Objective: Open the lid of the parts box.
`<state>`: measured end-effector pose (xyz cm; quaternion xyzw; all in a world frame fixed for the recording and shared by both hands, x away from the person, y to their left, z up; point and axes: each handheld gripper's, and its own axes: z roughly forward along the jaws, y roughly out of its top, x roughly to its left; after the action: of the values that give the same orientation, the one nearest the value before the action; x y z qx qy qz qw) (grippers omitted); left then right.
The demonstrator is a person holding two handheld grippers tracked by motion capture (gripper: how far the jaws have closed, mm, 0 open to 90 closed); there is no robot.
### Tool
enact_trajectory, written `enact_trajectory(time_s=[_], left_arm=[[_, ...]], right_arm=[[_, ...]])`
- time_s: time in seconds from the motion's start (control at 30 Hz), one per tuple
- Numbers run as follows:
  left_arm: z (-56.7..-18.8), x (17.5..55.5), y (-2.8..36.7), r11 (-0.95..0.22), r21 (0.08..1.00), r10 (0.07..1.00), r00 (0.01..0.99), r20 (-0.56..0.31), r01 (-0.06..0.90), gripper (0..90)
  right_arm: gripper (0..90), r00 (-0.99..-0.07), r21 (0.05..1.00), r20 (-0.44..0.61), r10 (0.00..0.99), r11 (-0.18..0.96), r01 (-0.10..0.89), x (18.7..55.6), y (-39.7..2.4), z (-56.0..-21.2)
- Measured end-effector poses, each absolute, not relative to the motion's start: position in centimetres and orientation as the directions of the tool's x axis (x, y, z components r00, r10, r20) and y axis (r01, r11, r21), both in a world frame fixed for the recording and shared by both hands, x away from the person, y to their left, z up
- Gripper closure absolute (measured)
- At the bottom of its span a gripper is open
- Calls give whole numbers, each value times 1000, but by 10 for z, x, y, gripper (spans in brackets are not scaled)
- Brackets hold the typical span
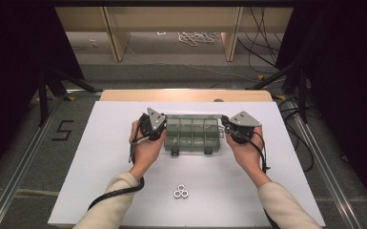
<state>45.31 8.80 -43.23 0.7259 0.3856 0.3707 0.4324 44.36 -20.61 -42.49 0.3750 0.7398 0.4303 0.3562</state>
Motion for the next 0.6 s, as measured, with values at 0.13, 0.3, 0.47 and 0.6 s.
enact_trajectory(time_s=[0.13,0.3,0.47,0.6], left_arm=[[-430,456,88,-329,911,882,425,203,247,838],[-427,459,88,-334,908,882,422,208,252,846],[-424,463,88,-346,904,878,427,217,251,850],[-422,466,90,-353,899,875,433,219,258,851]], right_arm=[[857,-459,905,-204,865,345,248,446,-206,-424],[858,-460,907,-199,865,341,249,448,-205,-421],[860,-454,912,-192,870,329,246,452,-205,-420],[861,-448,915,-197,872,328,235,456,-206,-419]])
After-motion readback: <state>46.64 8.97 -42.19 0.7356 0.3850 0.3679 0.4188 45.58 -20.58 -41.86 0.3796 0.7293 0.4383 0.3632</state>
